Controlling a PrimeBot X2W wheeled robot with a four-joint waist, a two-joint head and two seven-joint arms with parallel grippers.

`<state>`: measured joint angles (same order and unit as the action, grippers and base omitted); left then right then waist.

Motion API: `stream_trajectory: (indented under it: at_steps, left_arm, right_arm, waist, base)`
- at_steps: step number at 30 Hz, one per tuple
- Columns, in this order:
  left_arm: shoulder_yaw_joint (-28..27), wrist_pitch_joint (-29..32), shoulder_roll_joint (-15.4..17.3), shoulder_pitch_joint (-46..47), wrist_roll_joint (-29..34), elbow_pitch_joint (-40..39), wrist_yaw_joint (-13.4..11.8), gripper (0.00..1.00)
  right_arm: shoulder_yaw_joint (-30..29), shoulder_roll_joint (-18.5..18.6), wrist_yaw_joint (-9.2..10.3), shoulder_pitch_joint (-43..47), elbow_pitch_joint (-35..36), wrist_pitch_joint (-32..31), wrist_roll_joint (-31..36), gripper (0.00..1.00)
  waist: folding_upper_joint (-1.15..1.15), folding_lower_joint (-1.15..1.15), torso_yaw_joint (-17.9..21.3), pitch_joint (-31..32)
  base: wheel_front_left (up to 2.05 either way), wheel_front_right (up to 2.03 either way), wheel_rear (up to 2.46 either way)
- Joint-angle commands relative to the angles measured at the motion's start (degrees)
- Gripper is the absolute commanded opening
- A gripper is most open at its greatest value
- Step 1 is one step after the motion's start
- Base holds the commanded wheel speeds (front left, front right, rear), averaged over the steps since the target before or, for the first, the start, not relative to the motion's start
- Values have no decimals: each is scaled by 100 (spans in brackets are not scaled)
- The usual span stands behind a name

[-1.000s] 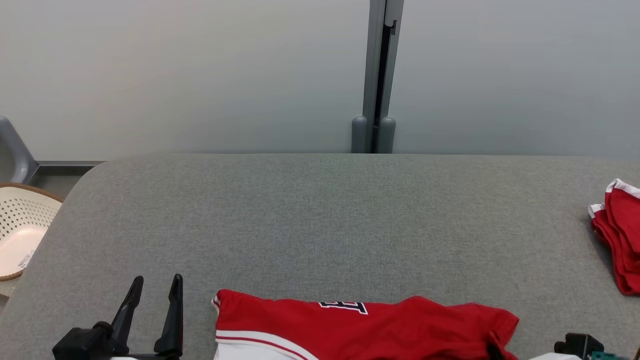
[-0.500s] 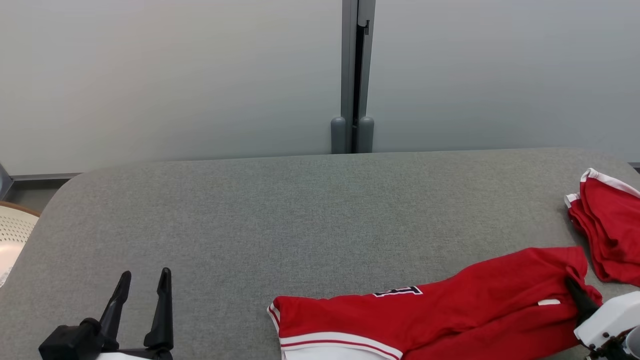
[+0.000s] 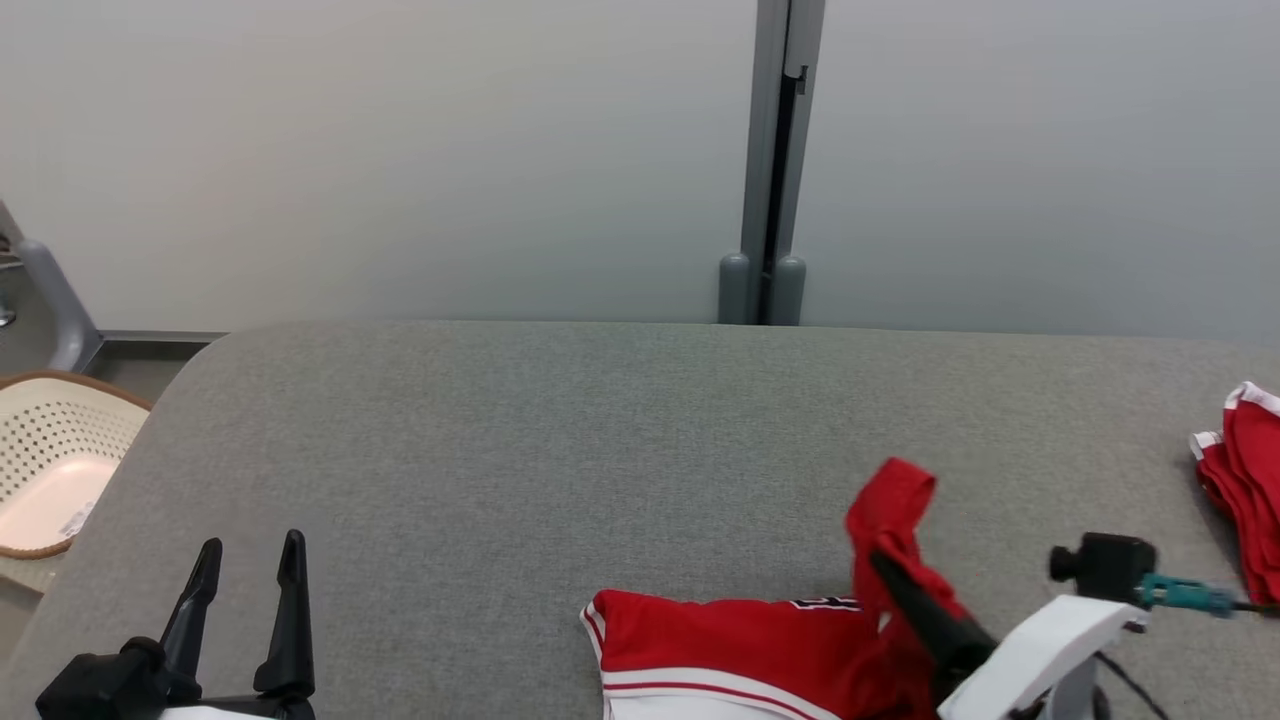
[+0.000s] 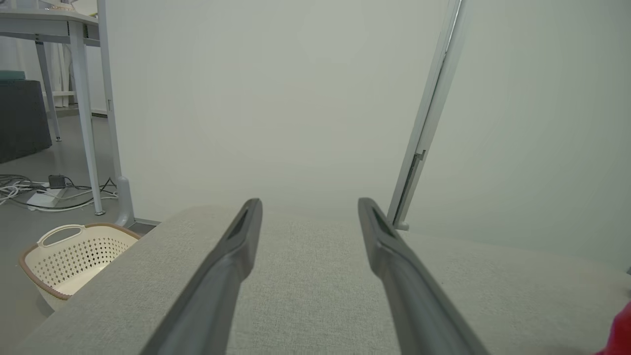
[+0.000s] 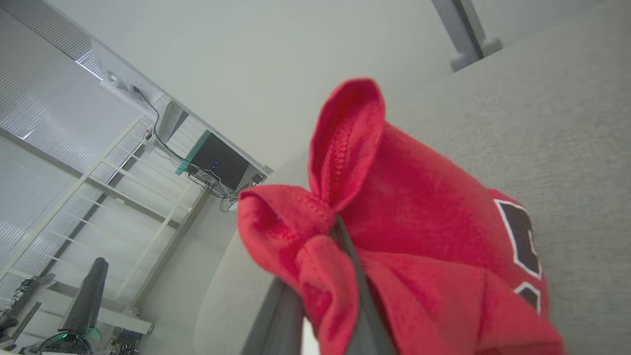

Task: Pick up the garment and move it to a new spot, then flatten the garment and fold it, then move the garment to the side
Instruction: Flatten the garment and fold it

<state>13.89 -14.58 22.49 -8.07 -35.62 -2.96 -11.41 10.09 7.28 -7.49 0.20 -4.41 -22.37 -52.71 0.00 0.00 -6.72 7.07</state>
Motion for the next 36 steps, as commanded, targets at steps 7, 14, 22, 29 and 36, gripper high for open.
stream_trajectory:
  at_steps: [7, 14, 22, 29, 36]
  left_arm:
    - [92, 157, 88, 186, 53, -18, 46, 100]
    - [132, 217, 121, 311, 31, 45, 85, 100]
    - [155, 188, 105, 344, -3, 124, 100, 100]
    - [151, 180, 96, 307, -20, 178, 64, 100]
    - [12, 132, 127, 137, -85, 139, -28, 100]
  right_arm:
    - [717, -384, 0, -8, -352, -108, 86, 0]
    - [1473, -430, 0, -315, -1331, 248, -363, 0]
    - [2338, -431, 0, -822, -2206, 878, -942, 0]
    - [2903, -432, 0, -1169, -2471, 1266, -1357, 100]
    - [2684, -64, 0, -1282, -1449, 1581, -1513, 100]
  waist:
    - [0, 0, -555, -86]
    - [0, 0, -865, -112]
    - [0, 0, -932, -126]
    - [0, 0, -835, -75]
    - [0, 0, -513, 34]
  base:
    - [0, 0, 0]
    - [0, 0, 0]
    - [0, 0, 0]
    - [0, 0, 0]
    - [0, 0, 0]
